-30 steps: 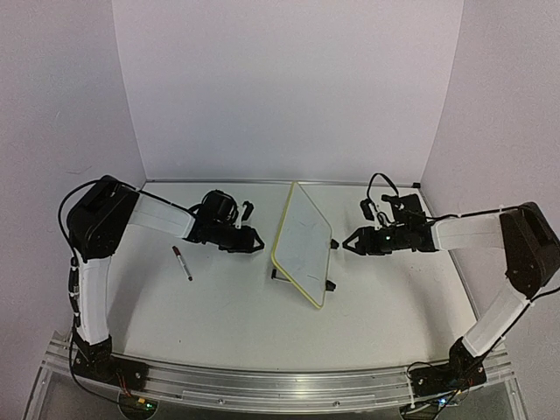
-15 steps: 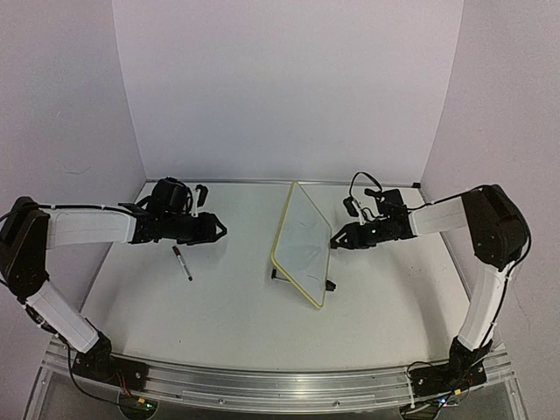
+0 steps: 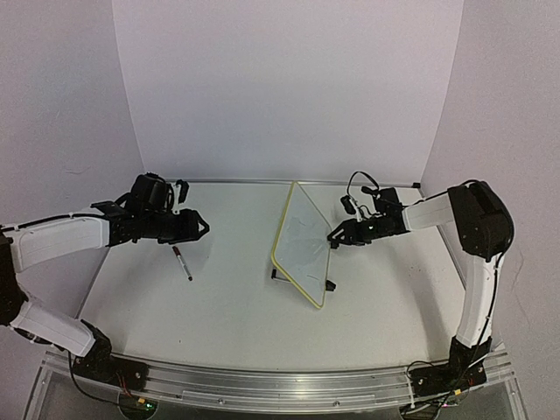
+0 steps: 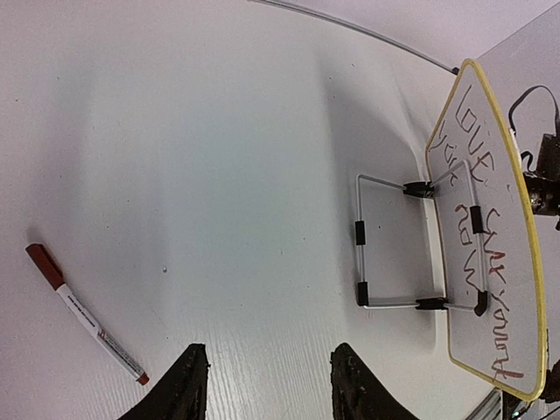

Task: Write a sentence on the whiteboard
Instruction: Move the whiteboard to the center of the board.

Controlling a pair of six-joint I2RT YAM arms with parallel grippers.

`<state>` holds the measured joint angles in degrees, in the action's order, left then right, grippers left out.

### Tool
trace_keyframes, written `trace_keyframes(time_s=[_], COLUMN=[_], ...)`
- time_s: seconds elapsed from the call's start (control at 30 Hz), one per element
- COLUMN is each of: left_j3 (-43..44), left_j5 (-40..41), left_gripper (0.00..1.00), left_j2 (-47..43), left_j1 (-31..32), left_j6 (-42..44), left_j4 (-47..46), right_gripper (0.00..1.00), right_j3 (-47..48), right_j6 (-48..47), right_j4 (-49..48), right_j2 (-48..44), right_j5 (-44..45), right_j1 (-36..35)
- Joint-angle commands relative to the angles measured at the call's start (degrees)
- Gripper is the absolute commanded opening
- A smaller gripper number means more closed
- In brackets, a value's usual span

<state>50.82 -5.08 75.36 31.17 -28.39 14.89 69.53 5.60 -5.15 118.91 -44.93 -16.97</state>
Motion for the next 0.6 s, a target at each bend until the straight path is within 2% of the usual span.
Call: trace_keyframes(time_s=[0.0, 0.57], left_j3=[-1.3, -2.5], left_j5=[2.4, 4.0], left_gripper=[0.47, 0.46], left_j2=[-2.8, -4.0], left_j1=[-0.3, -0.7], left_j6=[0.5, 1.7], left_j4=[2.5, 2.6], right_gripper=[0.44, 0.44], right_j3=[1.8, -7.3], right_j6=[0.3, 1.0], right_j4=[-0.9, -0.8], right_j2=[1.1, -5.4], right_j5=[-3.4, -5.3], right_j1=[0.4, -2.0])
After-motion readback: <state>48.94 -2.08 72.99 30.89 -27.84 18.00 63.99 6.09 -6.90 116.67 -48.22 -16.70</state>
